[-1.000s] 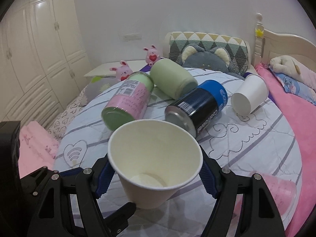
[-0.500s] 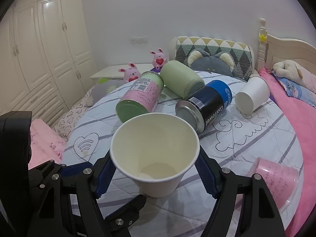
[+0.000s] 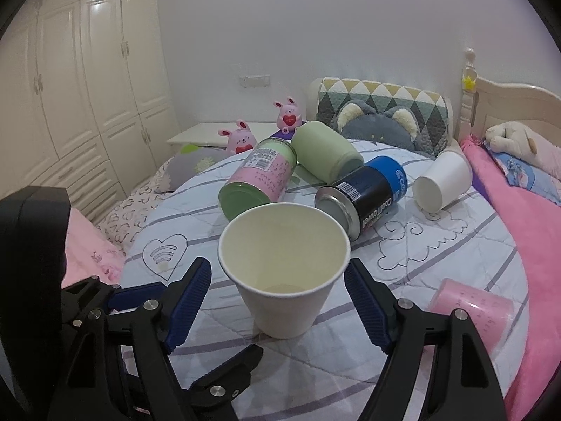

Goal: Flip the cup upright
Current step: 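Rotate the white cup opening-up with the right tool and set it on the bed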

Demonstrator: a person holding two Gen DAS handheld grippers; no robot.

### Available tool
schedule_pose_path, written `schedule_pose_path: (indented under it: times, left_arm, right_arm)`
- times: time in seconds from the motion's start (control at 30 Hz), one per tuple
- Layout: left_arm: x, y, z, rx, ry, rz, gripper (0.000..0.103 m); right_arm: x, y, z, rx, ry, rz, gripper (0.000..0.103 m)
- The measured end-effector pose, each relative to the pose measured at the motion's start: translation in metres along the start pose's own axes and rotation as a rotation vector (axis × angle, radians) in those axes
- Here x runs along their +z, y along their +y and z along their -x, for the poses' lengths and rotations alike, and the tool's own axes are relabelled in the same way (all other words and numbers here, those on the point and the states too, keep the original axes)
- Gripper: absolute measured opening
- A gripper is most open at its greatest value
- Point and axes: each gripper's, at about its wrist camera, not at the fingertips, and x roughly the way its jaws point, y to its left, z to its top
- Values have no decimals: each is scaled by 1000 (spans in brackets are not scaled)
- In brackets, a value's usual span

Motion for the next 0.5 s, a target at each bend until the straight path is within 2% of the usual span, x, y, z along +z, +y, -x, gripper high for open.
schedule_pose_path:
  times: [0.2,0.5]
  left_arm:
    - [2,-14,17,23,-40,-30,103]
    - [8,-52,52,104,-154,-121,103]
  right_arm:
    - [-1,-8,21,7,-22,-18,80]
    - [-2,-27,65,13,-80,-44,80]
